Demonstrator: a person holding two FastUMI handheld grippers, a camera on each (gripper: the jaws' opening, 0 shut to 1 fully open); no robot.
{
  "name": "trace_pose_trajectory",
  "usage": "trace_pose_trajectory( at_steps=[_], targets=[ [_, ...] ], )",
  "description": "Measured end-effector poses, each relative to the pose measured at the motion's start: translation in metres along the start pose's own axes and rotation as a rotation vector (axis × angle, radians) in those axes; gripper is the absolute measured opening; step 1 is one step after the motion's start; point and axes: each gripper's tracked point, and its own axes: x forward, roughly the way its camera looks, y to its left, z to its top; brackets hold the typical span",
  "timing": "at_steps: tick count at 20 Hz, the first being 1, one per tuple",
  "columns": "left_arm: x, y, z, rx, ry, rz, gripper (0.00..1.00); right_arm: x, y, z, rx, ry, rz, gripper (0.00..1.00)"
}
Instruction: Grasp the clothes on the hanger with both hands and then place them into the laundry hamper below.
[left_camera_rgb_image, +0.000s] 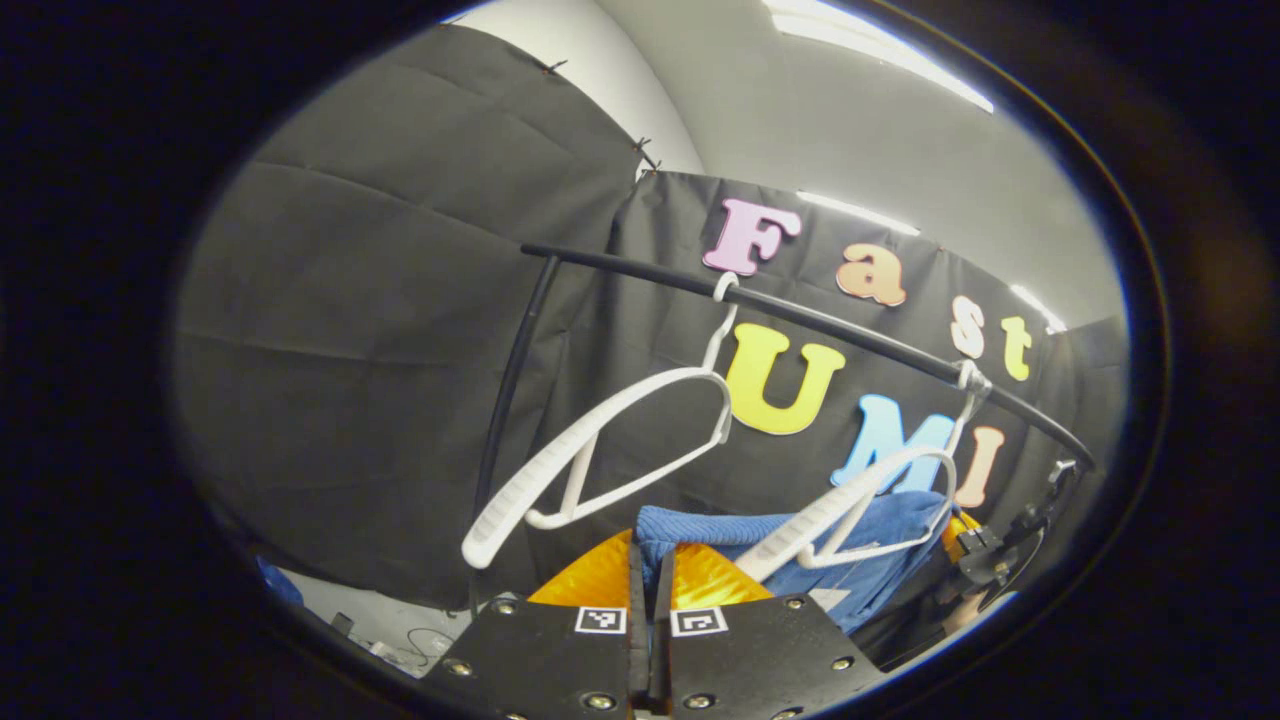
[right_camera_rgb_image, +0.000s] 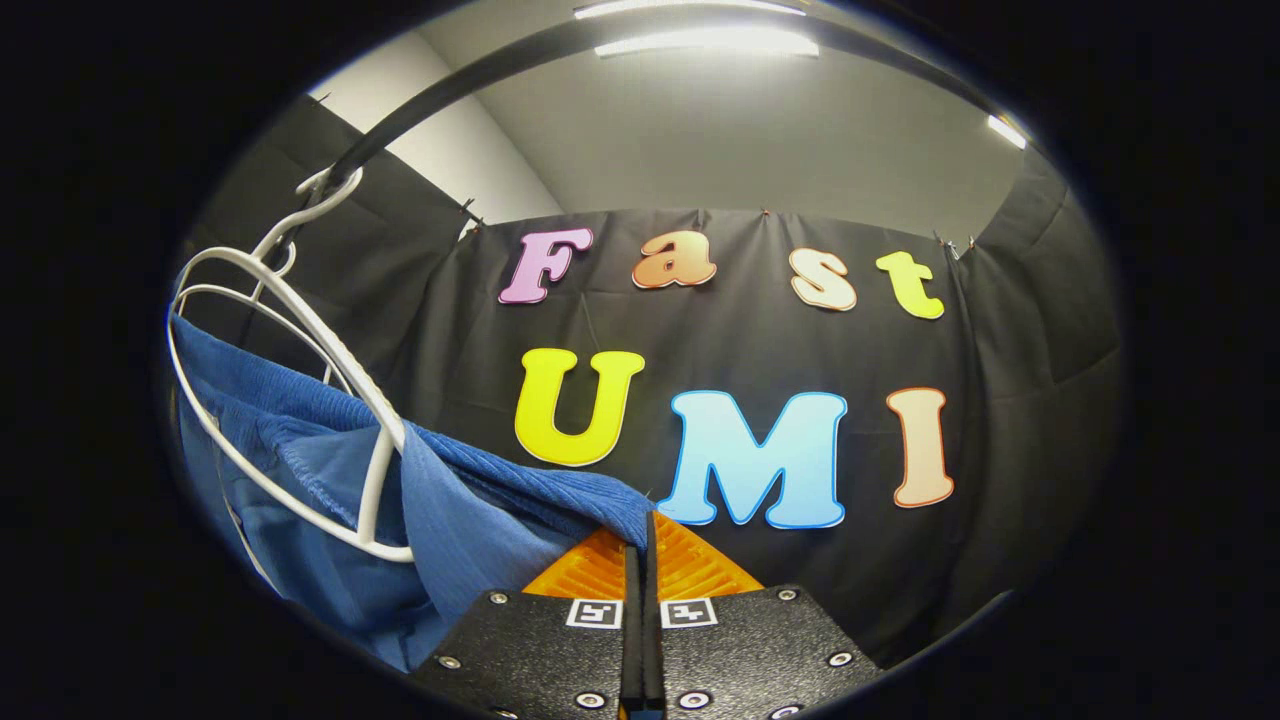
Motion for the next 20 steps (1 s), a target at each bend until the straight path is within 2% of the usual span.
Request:
trace_pose_trajectory(
  at_steps=[1, 2, 3, 11, 13, 14, 15, 20],
  targets=[
    [-0.004, 0.000, -0.007, -0.004, 0.007, 0.001, 0.01, -0.004, 0.000, -0.004, 0.004, 0.009, 0.000, 0.00],
    [-0.007, 0.001, -0.012, -0.010, 0.009, 0.001, 0.07, -0.003, 0.001, -0.007, 0.014, 0.018, 0.001, 0.00],
    [-0.010, 0.002, -0.016, -0.014, 0.008, 0.002, 0.01, -0.006, 0.001, -0.010, 0.020, 0.022, 0.002, 0.00],
    [-0.039, -0.007, -0.050, 0.018, 0.027, 0.026, 0.01, -0.020, -0.006, -0.032, -0.092, 0.038, -0.020, 0.00],
    [-0.040, -0.011, -0.056, 0.011, 0.035, 0.031, 0.01, -0.024, -0.008, -0.041, -0.081, 0.059, -0.023, 0.00],
    [-0.040, -0.012, -0.059, 0.009, 0.040, 0.031, 0.07, -0.027, -0.010, -0.042, -0.072, 0.063, -0.029, 0.00],
    [-0.041, -0.014, -0.062, 0.007, 0.045, 0.030, 0.01, -0.031, -0.012, -0.043, -0.066, 0.064, -0.034, 0.00],
    [-0.052, -0.026, -0.078, 0.018, 0.070, 0.029, 0.01, -0.047, -0.020, -0.056, -0.143, 0.090, -0.062, 0.00]
  ],
)
